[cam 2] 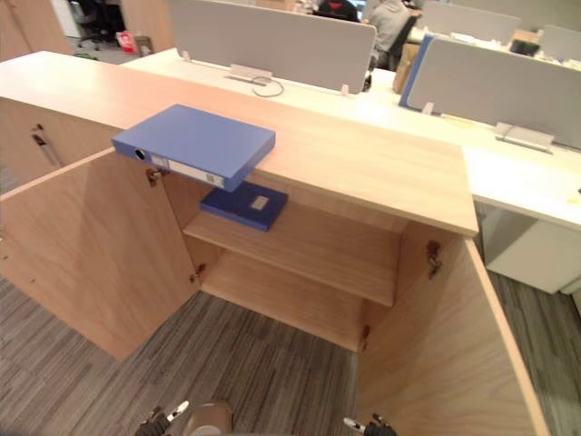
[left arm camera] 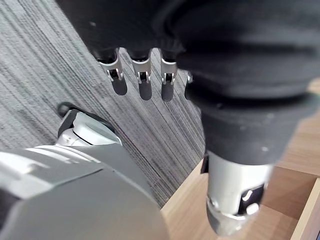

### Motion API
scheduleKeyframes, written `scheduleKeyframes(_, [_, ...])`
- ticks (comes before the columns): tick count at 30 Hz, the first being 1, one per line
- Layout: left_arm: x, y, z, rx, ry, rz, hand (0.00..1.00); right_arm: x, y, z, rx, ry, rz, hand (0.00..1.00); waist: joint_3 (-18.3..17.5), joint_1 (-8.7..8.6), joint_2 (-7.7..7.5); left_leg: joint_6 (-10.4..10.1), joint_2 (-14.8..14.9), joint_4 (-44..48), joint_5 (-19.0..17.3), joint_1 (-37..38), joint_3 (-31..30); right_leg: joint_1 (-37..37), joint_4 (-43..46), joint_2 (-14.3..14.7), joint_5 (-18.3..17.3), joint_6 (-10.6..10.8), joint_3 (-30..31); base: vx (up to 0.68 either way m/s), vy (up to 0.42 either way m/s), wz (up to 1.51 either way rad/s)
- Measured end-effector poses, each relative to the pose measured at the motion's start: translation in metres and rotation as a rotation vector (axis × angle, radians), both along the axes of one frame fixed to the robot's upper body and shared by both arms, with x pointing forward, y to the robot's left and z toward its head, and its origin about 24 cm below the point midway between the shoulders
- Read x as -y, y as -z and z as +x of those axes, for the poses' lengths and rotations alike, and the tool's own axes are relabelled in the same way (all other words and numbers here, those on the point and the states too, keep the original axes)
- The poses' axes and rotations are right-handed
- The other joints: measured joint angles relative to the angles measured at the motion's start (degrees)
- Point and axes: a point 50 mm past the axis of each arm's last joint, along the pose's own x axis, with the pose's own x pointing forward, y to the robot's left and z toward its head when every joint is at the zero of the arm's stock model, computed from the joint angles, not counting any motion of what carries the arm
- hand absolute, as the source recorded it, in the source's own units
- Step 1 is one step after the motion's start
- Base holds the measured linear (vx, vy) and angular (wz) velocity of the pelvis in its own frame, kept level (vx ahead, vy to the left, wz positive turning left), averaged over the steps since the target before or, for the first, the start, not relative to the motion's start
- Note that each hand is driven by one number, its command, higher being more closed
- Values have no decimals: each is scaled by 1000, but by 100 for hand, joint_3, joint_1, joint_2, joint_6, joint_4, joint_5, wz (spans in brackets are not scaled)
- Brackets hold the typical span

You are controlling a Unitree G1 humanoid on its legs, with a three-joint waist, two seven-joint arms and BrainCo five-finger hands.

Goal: Walk over to the cabinet, pick up the folder, carry it to the office cabinet, place the folder inside the office cabinet, then close the office cabinet door

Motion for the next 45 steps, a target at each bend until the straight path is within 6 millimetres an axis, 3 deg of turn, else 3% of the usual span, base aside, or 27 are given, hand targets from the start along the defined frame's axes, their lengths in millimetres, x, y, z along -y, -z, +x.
scheduleKeyframes(2, [-8, -2, 0, 1, -5, 19, 0, -10, 2, -1, -1, -11, 21, 0, -41, -31, -256, 158, -220, -19, -109, 46, 280, -44, 68, -327, -72, 193, 80, 238, 314, -38])
scheduleKeyframes(5, [-9, -1, -2, -13, 6, 19, 0, -10, 2, -4, -4, -9, 25, 0, -93, -35, -254, 488, -508, 59, -359, 197, 646, -94, 312, -765, -66, 450, 140, 172, 270, -37])
scheduleKeyframes(6, [-7, 0, -4, -23, 10, 15, 0, -8, 2, -4, -3, -11, 21, 0, -101, -34, -211, 540, -533, 49, -405, 267, 736, -180, 513, -838, -66, 455, 150, 136, 306, -58])
scheduleKeyframes(8, [-7, 2, -11, -49, 18, 13, 0, -2, 1, -6, -8, -19, 7, 0, -132, -16, -127, 724, -645, -227, -431, 583, 1083, -796, 1862, -1161, -37, 423, 142, 106, 284, -61])
scheduleKeyframes(11, [-11, 2, -16, -65, 36, 22, 0, 0, 1, -12, -20, -25, 3, 0, -150, -58, -119, 899, -818, -659, -378, 986, 1223, -1205, 2824, -1573, 123, 163, -177, 100, 209, -23])
scheduleKeyframes(13, [-15, 1, -17, -67, 37, 31, 0, 0, 1, -12, -20, -28, 4, 0, -151, -127, -108, 932, -811, -816, -362, 1115, 1209, -1254, 2804, -1554, 1, 266, -382, 101, 69, -1])
scheduleKeyframes(16, [-15, 1, -15, -65, 47, 33, 0, 1, 1, -10, -21, -52, -4, 0, -170, -206, -46, 886, -607, -892, -333, 1150, 1116, -1432, 2221, -1112, -273, 291, -623, 116, -64, 19])
scheduleKeyframes(17, [-12, 1, -14, -62, 48, 23, 0, 0, 1, -11, -21, -52, -1, 0, -173, -219, -54, 809, -555, -994, -301, 1240, 1029, -1435, 1659, -934, -241, 275, -682, 122, -185, 28])
scheduleKeyframes(19, [-9, 2, -14, -60, 48, 13, 0, -3, 2, -11, -24, -60, 4, 0, -219, -202, -144, 715, -652, -1048, -325, 1325, 1007, -1398, 992, -898, 337, 183, -641, 113, -199, 22])
scheduleKeyframes(21, [6, 7, -20, -70, 31, -33, 0, 4, 2, -20, -46, -53, -10, 0, -383, -213, 28, 555, -448, -1094, -392, 1370, 873, -1242, 785, -691, 311, 128, -734, 103, -208, 17])
scheduleKeyframes(25, [9, 8, -26, -64, -57, -56, 0, 4, 3, -26, -58, -39, -8, 0, -403, -197, 80, 280, -67, -953, -547, 1405, 805, -850, 185, -238, 383, 6, -891, 90, -201, 9])
scheduleKeyframes(27, [6, 6, -24, -39, -100, -56, 0, 2, 3, -24, -52, -36, -7, 0, -379, -185, 88, 125, 111, 43, -745, 916, 809, -745, -4, -58, 351, -24, -948, 49, -124, 6])
scheduleKeyframes(28, [5, 5, -19, -12, -115, -53, 0, 2, 2, -23, -50, -33, -9, 0, -270, -152, 27, 104, 294, 1293, -771, 284, 954, -628, -28, 40, 348, -50, -966, 29, -50, 3])
scheduleKeyframes(29, [5, 5, -19, -10, -120, -55, 0, 2, 2, -24, -52, -30, -11, 0, -250, -128, 37, 109, 392, 1675, -774, 112, 1043, -578, -40, 82, 343, -74, -967, 65, -47, -7])
scheduleKeyframes(30, [5, 5, -21, -9, -139, -60, 0, 2, 3, -24, -56, -29, -12, 0, -223, -71, 38, 239, 573, 1925, -860, 2, 1273, -480, -41, 114, 366, -144, -950, 94, 24, -17])
scheduleKeyframes(33, [5, 5, -21, 7, -171, -79, 0, 3, 2, -19, -43, -7, -14, 0, -230, 0, 13, 291, 560, 925, -934, 60, 1304, -386, -82, 17, 347, -75, -769, 88, 91, -28])
scheduleKeyframes(34, [4, 5, -22, 21, -207, -101, 0, 4, 1, -14, -31, -8, -15, 0, -277, 1, 68, 199, 474, 68, -475, 172, 1182, -449, -70, -47, 333, 15, -697, 129, 201, -36])
scheduleKeyframes(35, [1, 5, -25, 21, -234, -108, 0, 0, 2, -14, -34, -8, -5, 0, -331, -3, -13, 186, 290, -314, -174, 355, 1283, -448, -125, -215, 350, 125, -609, 153, 203, -22])
scheduleKeyframes(38, [1, 6, -23, 48, -284, -144, 0, -8, 5, -19, -65, 11, 8, 0, -480, -22, -161, 364, -164, -837, 13, 573, 1327, -334, -341, -601, 454, 293, -710, 186, 189, 15])
scheduleKeyframes(41, [11, 8, -22, 89, -387, -219, 0, -5, 5, -24, -73, 66, 3, 0, -671, -22, -76, 562, -604, -1594, 322, 962, 1326, -161, -544, -929, 538, 461, -848, 167, 142, 25])
scheduleKeyframes(45, [3, 0, -5, 210, -455, -232, 0, -1, 5, -27, -80, 124, 0, 0, -792, -19, 32, 690, -830, -1969, 477, 1209, 1235, -20, -567, -1120, 583, 535, -979, 79, 93, 16])
